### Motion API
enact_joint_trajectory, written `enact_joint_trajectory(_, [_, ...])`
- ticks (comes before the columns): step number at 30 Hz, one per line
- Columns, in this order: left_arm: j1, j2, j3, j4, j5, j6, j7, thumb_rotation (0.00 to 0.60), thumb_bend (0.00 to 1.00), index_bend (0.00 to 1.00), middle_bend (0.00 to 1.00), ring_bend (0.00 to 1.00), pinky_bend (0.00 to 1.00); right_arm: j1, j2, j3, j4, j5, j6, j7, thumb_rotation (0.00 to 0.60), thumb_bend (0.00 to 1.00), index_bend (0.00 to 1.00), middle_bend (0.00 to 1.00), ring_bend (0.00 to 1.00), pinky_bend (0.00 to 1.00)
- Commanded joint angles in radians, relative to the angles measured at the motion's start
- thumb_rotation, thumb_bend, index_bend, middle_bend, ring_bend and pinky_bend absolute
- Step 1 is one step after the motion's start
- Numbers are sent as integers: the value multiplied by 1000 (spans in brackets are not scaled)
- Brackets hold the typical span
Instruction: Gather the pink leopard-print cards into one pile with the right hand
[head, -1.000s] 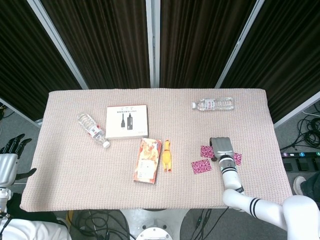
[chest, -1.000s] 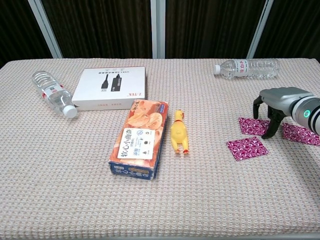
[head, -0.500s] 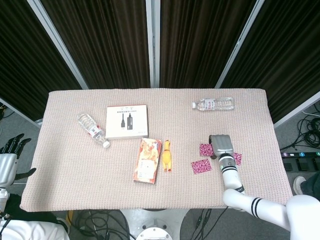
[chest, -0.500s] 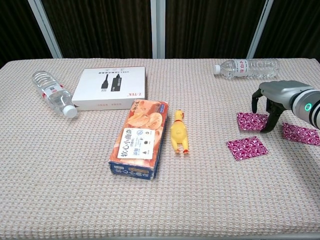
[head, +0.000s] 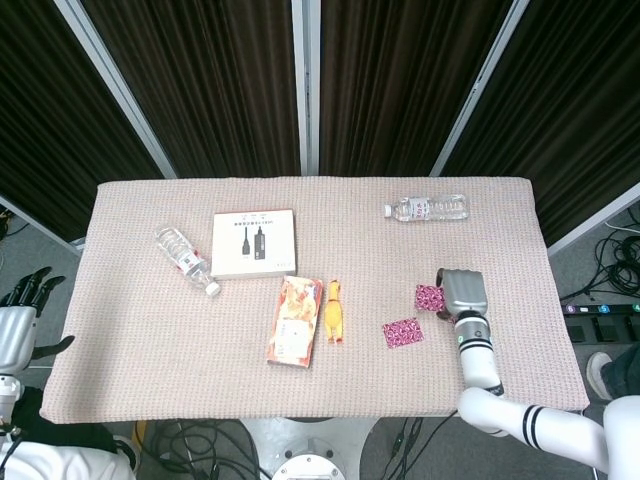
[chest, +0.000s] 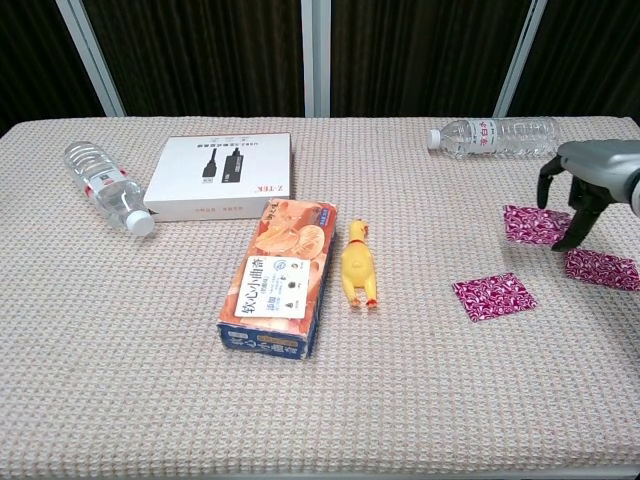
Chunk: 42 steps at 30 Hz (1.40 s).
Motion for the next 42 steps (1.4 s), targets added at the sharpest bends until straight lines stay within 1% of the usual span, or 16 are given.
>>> enact_joint_trajectory(1, [-1,-1,3,0,3,-1,-1,600,0,217,185,133,302,-38,29,-4,-35,31,53,0,600,3,447,1000,1000,1000])
enact_joint_trajectory(4, [-1,-2,5,1,9,1,-2,600,0,217,185,133,303,-64,30,4,-29,55,60,35,600,3,448,1000,1000,1000])
enact_joint_trajectory(9, [-1,-1,7,2,13,2,-4,600,0,217,185,133,302,-88,25,-12,-9,64,51,48,600,4,447,1000,1000,1000])
enact_joint_trajectory(16, [3,-1,9,2,15,8,-4,600,0,217,185,133,303,-112,7,-42,43,-5,53,66,600,4,447,1000,1000,1000])
enact_joint_trajectory(26, [6,-5,11,15,11,7,-11,600,0,217,186,133,302,-129,-26,-42,105,-3,19,68,600,5,448,1000,1000,1000])
enact_joint_trajectory(32, [9,-5,13,18,15,11,-11,600,0,217,185,133,302,-132,-39,-35,145,-20,-3,77,600,7,448,1000,1000,1000])
enact_joint_trajectory(42, [7,-7,12,18,13,8,-7,600,0,217,185,133,302,-128,-48,-20,165,-31,-32,72,600,9,448,1000,1000,1000])
